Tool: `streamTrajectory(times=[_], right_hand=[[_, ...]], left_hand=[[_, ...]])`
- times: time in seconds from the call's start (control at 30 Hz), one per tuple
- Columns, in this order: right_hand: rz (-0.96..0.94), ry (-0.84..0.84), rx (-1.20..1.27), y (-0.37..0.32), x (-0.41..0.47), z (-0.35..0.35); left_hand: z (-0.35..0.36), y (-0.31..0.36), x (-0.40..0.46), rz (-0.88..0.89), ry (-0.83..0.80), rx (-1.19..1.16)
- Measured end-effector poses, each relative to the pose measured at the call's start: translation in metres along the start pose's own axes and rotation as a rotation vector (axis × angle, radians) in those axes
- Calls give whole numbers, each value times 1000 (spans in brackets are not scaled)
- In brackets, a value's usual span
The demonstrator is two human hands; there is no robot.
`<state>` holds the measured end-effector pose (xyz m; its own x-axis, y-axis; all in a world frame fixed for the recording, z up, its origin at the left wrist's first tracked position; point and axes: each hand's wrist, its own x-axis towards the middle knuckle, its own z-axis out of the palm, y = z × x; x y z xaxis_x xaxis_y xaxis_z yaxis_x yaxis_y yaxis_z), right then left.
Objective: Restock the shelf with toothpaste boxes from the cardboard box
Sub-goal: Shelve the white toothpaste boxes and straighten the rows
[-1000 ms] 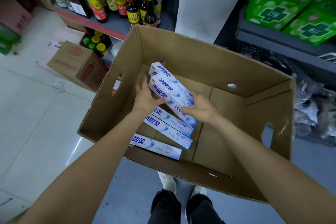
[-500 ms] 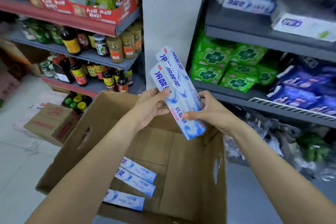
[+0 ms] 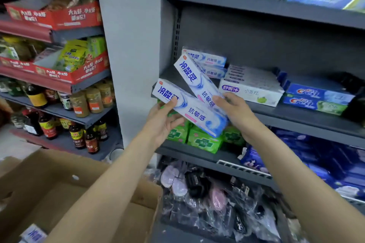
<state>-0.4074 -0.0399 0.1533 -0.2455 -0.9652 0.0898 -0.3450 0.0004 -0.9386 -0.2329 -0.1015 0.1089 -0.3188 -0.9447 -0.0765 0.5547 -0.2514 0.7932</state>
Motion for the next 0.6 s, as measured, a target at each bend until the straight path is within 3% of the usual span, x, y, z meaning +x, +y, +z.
streamTrajectory(times=[0.23, 0.4, 0.6], right_hand=[[-105, 154, -158, 0, 51, -68], [-110, 162, -102, 1, 97, -79], [-134, 151, -174, -2, 157, -84]], left_hand=[[32, 7, 44, 241, 235, -54], [54, 19, 105, 375, 365, -21], [69, 14, 191, 370, 426, -18]])
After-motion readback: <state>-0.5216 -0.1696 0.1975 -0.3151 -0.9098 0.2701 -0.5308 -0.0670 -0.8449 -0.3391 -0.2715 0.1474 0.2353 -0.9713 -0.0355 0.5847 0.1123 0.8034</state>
